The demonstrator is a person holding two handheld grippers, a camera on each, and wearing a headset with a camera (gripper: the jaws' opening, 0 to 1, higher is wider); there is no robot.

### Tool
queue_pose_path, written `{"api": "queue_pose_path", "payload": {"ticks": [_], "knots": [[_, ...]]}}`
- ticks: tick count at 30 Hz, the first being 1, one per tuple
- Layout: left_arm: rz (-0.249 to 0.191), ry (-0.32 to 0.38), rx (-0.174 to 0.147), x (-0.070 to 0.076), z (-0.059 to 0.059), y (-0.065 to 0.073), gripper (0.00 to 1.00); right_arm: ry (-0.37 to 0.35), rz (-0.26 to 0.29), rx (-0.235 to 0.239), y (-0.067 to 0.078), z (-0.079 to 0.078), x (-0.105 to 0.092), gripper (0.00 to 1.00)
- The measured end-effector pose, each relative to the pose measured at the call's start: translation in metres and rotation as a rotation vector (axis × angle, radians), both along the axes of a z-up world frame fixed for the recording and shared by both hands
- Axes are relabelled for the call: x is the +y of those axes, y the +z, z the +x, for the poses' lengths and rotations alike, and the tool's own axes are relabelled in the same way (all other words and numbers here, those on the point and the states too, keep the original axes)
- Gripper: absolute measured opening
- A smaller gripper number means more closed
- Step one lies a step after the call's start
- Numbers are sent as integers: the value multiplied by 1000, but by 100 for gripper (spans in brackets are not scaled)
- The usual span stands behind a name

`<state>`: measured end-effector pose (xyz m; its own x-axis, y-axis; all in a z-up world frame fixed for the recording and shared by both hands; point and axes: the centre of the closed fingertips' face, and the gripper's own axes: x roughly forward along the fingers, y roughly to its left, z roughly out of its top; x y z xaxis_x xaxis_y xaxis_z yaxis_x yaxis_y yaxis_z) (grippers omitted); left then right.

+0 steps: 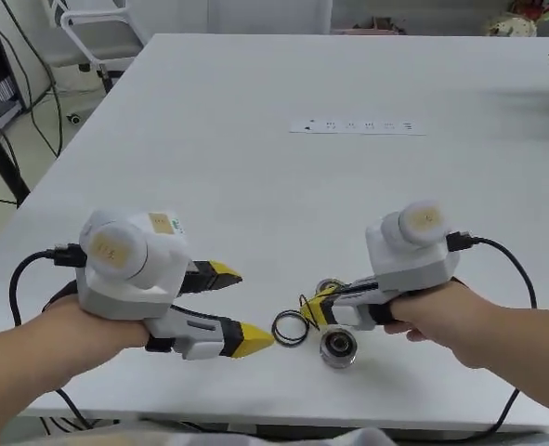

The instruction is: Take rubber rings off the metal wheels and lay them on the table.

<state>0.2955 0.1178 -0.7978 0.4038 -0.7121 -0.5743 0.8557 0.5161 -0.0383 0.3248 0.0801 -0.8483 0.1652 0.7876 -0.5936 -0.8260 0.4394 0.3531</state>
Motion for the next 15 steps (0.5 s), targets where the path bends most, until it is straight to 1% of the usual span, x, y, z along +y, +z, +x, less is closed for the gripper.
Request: {"api": "queue_pose_path", "payload": {"ticks": [6,11,15], "knots": [[1,3,3,1,1,-1,54,10,-11,0,-2,-2,2,0],[4,5,4,1,2,-1,54,8,-20,-6,-3,1,3,0],[4,7,5,0,3,-1,54,4,-15,-5,-2,2,3,1]]}}
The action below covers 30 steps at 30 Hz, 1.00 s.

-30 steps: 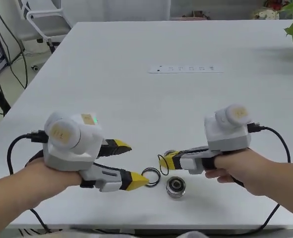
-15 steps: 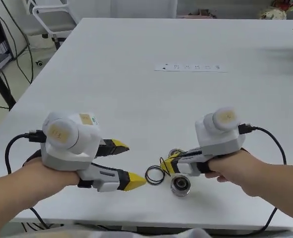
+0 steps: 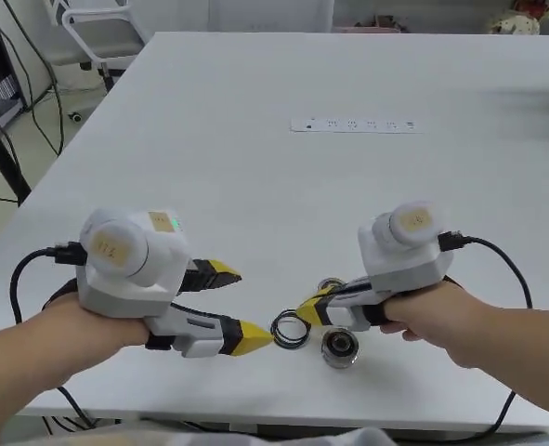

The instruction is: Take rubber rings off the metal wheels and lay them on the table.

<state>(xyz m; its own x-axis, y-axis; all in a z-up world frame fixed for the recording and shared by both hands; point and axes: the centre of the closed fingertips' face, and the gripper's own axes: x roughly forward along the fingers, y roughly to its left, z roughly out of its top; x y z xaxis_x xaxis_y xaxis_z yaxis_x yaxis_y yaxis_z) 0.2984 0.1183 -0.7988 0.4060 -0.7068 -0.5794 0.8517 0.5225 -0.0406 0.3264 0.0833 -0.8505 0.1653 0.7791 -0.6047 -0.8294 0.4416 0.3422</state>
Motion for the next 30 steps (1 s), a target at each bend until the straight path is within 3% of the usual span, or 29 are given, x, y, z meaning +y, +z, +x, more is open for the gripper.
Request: {"api": "queue_pose_path", "payload": {"ticks": [11,30], "knots": [[-5,3,0,-1,2,4,54,-24,55,2,13,2,-4,7],[-38,16,-24,-6,2,25,58,-68,163,-55,58,-3,-35,20]]}}
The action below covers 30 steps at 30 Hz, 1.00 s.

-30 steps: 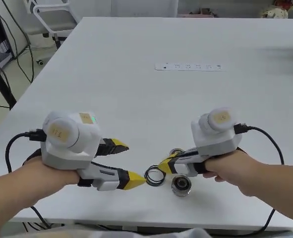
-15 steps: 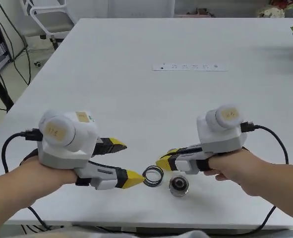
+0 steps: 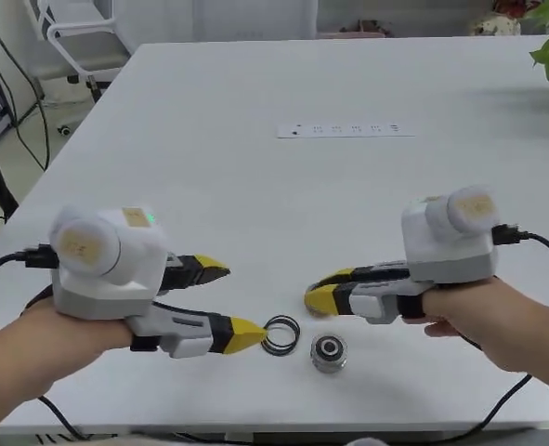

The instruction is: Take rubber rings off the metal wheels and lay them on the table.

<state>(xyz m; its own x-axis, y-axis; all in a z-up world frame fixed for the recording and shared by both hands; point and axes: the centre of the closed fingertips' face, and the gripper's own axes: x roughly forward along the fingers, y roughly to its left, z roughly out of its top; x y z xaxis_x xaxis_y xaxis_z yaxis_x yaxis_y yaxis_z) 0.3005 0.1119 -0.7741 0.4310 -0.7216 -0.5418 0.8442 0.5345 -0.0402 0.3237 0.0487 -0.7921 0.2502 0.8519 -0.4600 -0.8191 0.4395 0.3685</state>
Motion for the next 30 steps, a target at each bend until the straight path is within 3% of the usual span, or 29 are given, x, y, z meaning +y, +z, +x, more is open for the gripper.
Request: {"api": "queue_pose_path", "payload": {"ticks": [14,22,30], "knots": [[-13,0,-20,-5,-6,15,63,7,-10,-96,23,-10,-35,38],[-19,3,-31,-6,-12,21,65,-14,-22,-120,26,-19,-56,54],[-12,10,-35,-4,-19,23,68,-20,-49,-145,29,-27,-79,60]]}}
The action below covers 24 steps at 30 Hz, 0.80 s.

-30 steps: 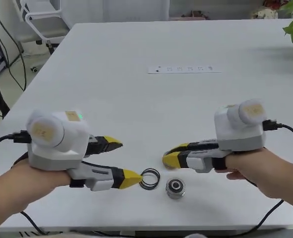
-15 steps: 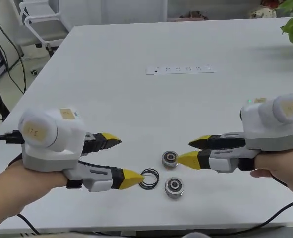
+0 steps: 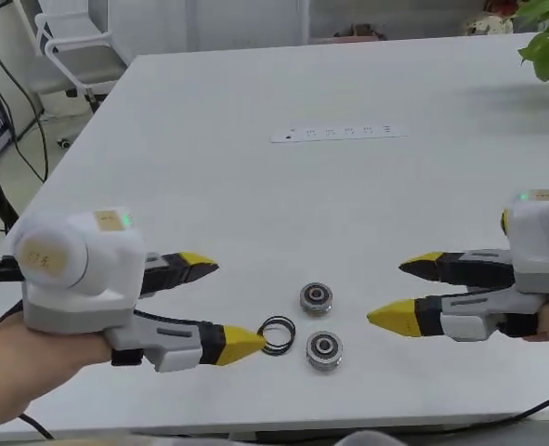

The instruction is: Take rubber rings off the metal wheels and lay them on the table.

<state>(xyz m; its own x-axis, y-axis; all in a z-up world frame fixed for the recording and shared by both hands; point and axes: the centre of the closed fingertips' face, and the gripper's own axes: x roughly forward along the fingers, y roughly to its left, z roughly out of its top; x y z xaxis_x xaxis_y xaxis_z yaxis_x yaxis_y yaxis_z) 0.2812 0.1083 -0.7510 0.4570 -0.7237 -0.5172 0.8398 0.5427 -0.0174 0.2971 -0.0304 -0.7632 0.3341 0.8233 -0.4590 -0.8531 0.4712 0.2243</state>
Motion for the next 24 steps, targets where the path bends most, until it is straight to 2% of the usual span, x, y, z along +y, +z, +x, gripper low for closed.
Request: {"api": "queue_pose_path", "payload": {"ticks": [10,18,24], "knots": [[-14,19,-8,1,-9,6,70,-7,-23,-26,0,-11,-17,69],[-12,37,-9,6,-15,5,73,13,-38,-44,-1,-19,-17,75],[-2,40,-15,8,-19,5,74,28,-63,-76,1,-22,-18,79]]}}
